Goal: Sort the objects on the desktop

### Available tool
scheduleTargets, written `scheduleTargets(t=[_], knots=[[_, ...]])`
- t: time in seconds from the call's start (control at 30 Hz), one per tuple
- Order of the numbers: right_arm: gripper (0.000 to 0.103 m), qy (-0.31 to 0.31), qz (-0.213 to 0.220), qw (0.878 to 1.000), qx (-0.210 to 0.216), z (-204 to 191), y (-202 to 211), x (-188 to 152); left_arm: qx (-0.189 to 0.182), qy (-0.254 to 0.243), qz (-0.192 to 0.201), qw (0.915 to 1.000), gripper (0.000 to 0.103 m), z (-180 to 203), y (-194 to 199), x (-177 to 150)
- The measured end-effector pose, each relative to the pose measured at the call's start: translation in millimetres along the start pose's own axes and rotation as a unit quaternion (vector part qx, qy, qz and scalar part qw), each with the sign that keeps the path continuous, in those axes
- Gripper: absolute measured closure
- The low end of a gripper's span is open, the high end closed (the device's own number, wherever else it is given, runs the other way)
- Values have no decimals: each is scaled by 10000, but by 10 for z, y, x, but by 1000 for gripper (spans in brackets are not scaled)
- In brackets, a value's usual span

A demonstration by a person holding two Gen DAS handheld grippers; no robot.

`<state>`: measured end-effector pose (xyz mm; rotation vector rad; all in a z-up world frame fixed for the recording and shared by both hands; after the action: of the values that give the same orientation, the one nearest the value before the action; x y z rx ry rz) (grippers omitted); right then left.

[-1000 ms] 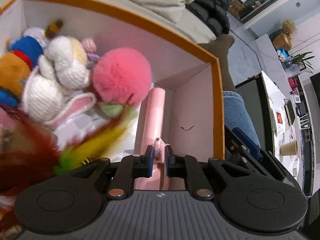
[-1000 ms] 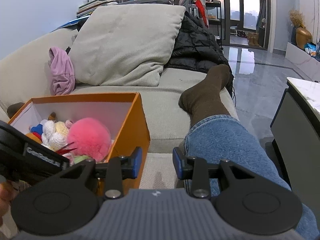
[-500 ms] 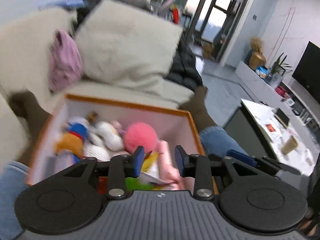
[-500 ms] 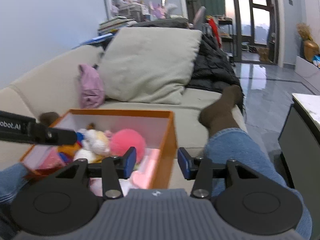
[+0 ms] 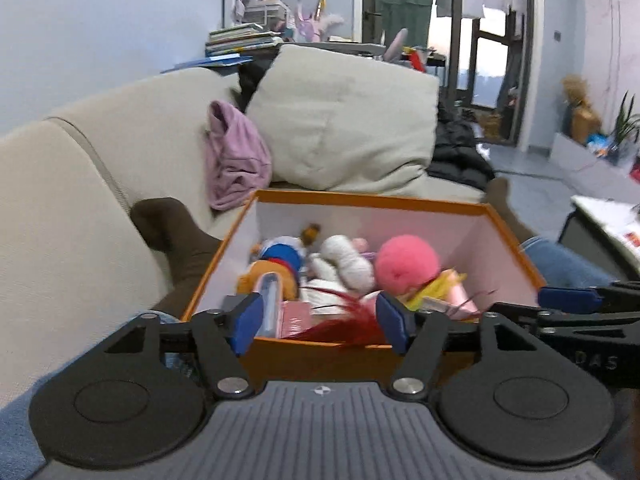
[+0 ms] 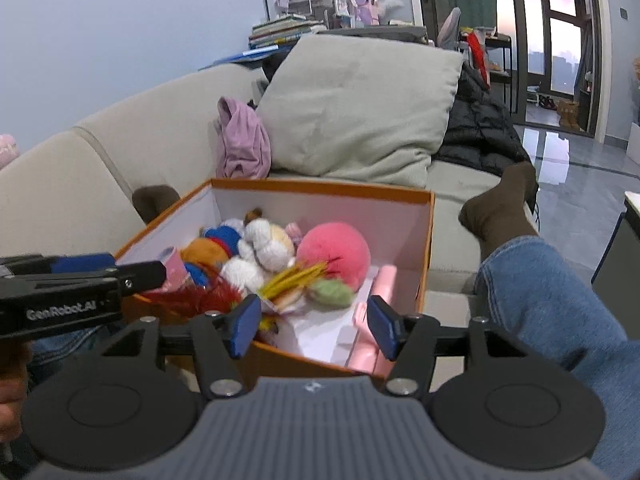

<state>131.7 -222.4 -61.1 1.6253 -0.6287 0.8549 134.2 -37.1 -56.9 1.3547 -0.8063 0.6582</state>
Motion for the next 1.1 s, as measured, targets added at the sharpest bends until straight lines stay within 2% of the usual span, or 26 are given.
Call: scheduleTargets(t=[0.2, 0.47, 0.7, 1.1], knots=[[38, -10, 2, 9999, -156, -7, -86, -85, 28, 63, -90, 9999, 25, 6, -169, -101], [36, -117, 61, 9996, -231, 10, -192, -154, 48, -274, -20, 9996, 22, 122, -325, -206], [35, -55, 378, 9988, -309, -22, -193, -252, 79, -291, -30, 9995, 18, 126, -391, -232], [35, 25, 441, 9985, -318, -16, -210, -260, 157, -285, 43, 9995, 18, 127, -391, -251]])
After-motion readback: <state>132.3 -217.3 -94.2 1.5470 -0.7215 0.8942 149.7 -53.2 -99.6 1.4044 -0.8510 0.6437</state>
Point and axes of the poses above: each gripper's, at about its wrist camera, not at the fingertips, and y roughly against the way its jaws point, z to its right, x to its top, the point moved 2 cm from there along -y, roughly the way its jaws point, and after that the axes turned 5 degrees about -x, right-handed, at the moved point
